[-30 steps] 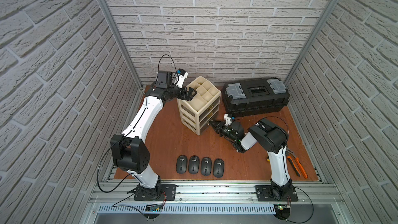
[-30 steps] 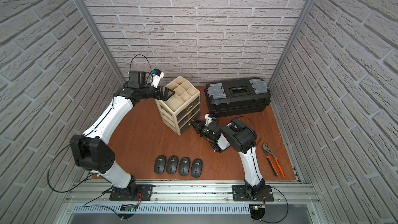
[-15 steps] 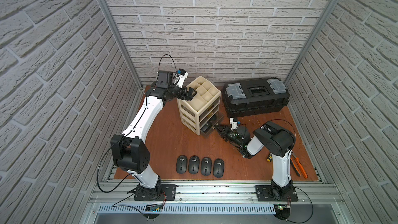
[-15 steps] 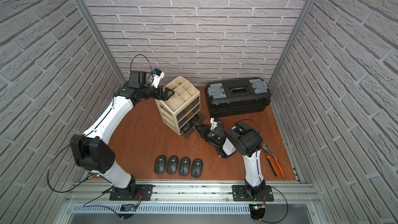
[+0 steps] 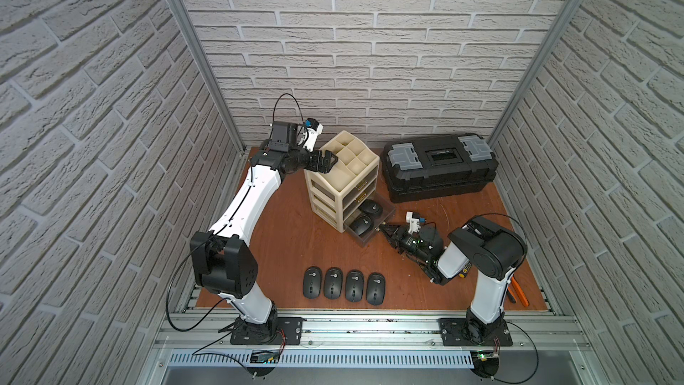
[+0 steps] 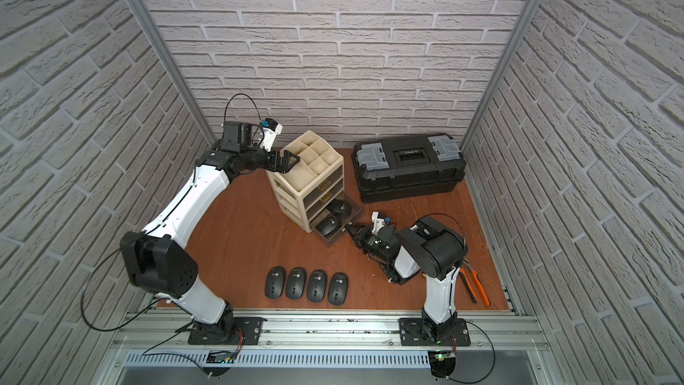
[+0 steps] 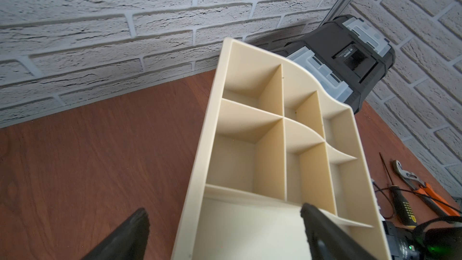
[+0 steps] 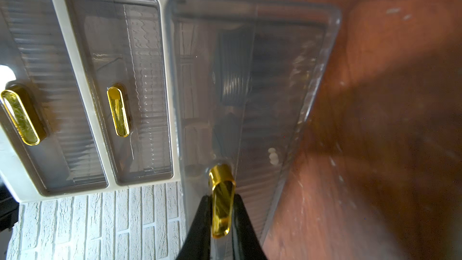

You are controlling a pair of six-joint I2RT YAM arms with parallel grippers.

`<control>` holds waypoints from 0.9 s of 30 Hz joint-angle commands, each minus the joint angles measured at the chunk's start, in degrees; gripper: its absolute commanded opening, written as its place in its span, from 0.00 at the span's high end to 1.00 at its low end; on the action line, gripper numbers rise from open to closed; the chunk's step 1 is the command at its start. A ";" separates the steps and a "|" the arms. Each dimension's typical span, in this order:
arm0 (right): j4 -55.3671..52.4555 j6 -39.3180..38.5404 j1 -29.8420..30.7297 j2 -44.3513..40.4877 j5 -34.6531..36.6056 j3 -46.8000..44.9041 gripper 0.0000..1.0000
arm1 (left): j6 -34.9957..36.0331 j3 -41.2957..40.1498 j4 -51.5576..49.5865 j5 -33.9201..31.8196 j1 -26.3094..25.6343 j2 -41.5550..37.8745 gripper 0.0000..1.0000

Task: Take the mice out of the drawer
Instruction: Open the drawer in the storage box.

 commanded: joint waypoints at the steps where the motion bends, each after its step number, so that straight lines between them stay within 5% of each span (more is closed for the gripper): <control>1: -3.78 -3.26 -1.51 -2.50 0.14 -2.11 0.95 | 1.82 -3.53 -7.82 -3.63 0.20 3.88 0.03; 11: -12.57 -5.99 -2.41 -7.58 -0.74 -2.49 0.94 | 1.65 -3.37 -8.00 -3.79 0.25 3.80 0.03; 27: -32.38 -13.39 -2.36 -19.32 -0.94 0.68 0.64 | -4.59 3.77 -3.21 -1.79 2.76 -5.68 0.02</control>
